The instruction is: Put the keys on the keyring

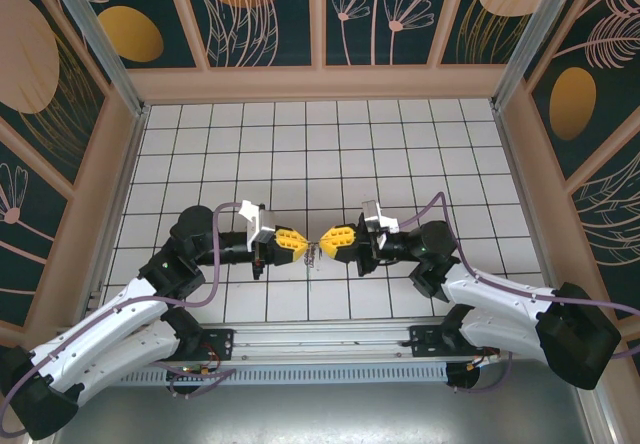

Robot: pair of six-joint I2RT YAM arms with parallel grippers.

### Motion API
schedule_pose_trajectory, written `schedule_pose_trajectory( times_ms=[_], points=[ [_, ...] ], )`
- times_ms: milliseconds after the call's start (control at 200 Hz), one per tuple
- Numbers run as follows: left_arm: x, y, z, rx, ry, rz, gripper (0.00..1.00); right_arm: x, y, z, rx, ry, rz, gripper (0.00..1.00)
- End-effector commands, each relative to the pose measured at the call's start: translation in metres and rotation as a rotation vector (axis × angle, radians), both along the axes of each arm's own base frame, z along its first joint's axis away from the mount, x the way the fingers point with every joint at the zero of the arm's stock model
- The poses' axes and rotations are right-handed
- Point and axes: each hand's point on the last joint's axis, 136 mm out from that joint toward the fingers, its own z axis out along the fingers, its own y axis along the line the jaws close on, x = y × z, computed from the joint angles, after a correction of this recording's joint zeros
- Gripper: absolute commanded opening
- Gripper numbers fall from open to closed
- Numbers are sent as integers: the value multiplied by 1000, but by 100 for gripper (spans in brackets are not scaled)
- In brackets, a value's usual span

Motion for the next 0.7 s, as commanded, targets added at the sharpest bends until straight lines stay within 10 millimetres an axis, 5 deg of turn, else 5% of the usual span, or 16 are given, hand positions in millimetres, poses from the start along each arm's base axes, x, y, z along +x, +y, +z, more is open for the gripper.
schedule_pose_trajectory(
  times_ms=[0, 696],
  points=[
    [-6, 0, 21, -44, -63, -28, 0, -5, -3, 13, 39, -39, 24, 0],
    [-7, 1, 23, -49, -67, -29, 0, -5, -5, 17, 58, -49, 13, 0]
  ],
)
